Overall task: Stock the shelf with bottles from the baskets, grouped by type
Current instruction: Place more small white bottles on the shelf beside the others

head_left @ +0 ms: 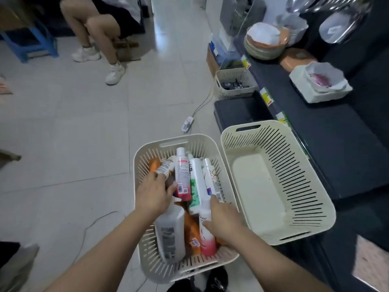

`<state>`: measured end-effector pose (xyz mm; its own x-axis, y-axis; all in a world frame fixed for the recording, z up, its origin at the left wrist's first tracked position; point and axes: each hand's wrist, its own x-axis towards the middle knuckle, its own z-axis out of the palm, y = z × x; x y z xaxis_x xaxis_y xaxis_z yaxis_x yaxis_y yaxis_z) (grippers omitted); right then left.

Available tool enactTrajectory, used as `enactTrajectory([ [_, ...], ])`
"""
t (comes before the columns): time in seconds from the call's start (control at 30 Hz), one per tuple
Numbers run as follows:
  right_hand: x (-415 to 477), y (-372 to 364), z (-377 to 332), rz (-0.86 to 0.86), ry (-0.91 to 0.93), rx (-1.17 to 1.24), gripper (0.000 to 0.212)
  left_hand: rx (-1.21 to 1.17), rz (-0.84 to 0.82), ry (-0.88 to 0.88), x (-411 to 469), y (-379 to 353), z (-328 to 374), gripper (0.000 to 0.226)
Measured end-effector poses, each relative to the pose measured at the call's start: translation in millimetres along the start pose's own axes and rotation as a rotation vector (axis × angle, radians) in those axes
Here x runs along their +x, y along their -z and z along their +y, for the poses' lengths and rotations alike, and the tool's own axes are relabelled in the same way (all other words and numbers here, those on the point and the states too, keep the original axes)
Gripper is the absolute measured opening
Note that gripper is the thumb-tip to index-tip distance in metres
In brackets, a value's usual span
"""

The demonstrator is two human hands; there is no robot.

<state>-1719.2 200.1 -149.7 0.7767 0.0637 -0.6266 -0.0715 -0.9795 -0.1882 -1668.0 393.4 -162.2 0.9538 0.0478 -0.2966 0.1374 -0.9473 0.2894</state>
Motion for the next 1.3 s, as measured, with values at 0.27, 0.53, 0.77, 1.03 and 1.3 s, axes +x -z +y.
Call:
enactTrajectory([
  [0.27, 24, -20, -3, -0.095, -0.074, 0.163, 0.068, -0.064, -0.196, 0.161, 58, -16, -10, 0.08],
  [0.53, 20, -17, 7, 0.002, -0.139, 0.68, 0.054, -0.669, -0.423, 0.458, 72, -5, -12, 0.047],
  [0.77, 4, 15, 2, 0.25, -0.127, 1.188, 0.045, -1.389, -0.58, 0.41, 36, 41, -23, 0.044],
  [1.03, -50, 65, 26, 0.499, -0.027, 1.512, 0.021, -1.532, -0.875, 0.006, -7, 72, 31, 0.085],
  [1.3, -143, 83, 73, 0.709, 0.053, 1.74, 0.031, -1.487, -0.786, -0.109, -69, 77, 117, 0.05],
])
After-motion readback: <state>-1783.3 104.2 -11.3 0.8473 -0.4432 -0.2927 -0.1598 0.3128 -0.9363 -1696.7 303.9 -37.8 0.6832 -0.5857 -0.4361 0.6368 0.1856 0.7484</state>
